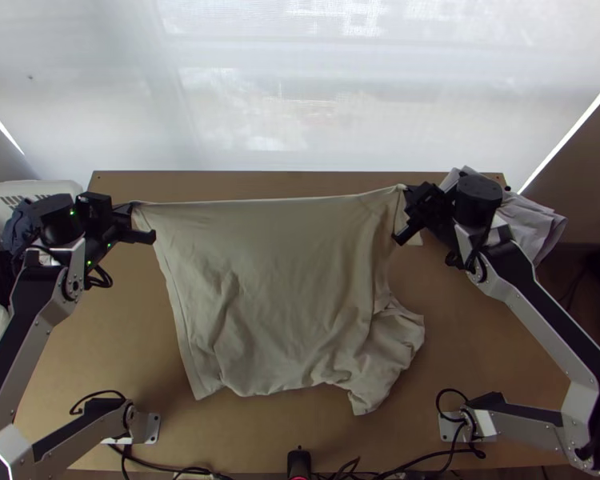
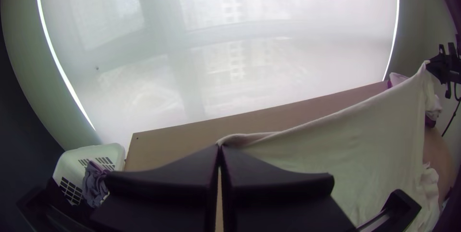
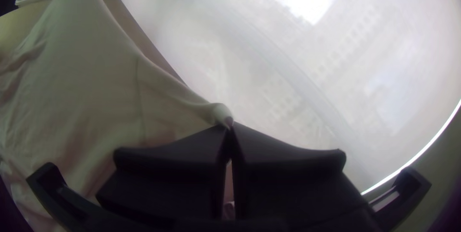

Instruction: Fold the t-shirt

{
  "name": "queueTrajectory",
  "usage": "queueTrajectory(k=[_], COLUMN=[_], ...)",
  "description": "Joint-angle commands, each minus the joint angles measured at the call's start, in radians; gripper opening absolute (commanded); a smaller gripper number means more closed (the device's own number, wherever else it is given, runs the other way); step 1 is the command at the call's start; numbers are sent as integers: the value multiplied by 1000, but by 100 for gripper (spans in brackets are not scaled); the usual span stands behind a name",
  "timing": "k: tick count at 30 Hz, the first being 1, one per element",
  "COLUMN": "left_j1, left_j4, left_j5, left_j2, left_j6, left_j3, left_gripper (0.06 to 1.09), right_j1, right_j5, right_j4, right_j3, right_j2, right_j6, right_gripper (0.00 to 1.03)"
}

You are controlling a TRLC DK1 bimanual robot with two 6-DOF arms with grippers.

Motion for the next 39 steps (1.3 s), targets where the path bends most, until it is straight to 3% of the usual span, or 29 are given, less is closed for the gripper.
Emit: queueTrajectory(k=[1, 16, 28, 39], left_j1=[7, -4, -44, -50], left_j4=[152, 287, 362, 377], left_j5=[-62, -147, -182, -190], left_j2=[251, 647, 855, 841], left_j6=[3, 10, 44, 40], left_j3=[75, 310, 448, 367], left_gripper=[9, 9, 9, 9], right_j1=[-63, -80, -103, -103], right_j5=[-9, -9, -8, -8], right_j4=[69, 95, 66, 46], right_j3=[171, 656, 921, 838], right_j2=[294, 805, 1038, 1003], right_j6=[-2, -6, -14, 3], right_gripper=[3, 3, 3, 3])
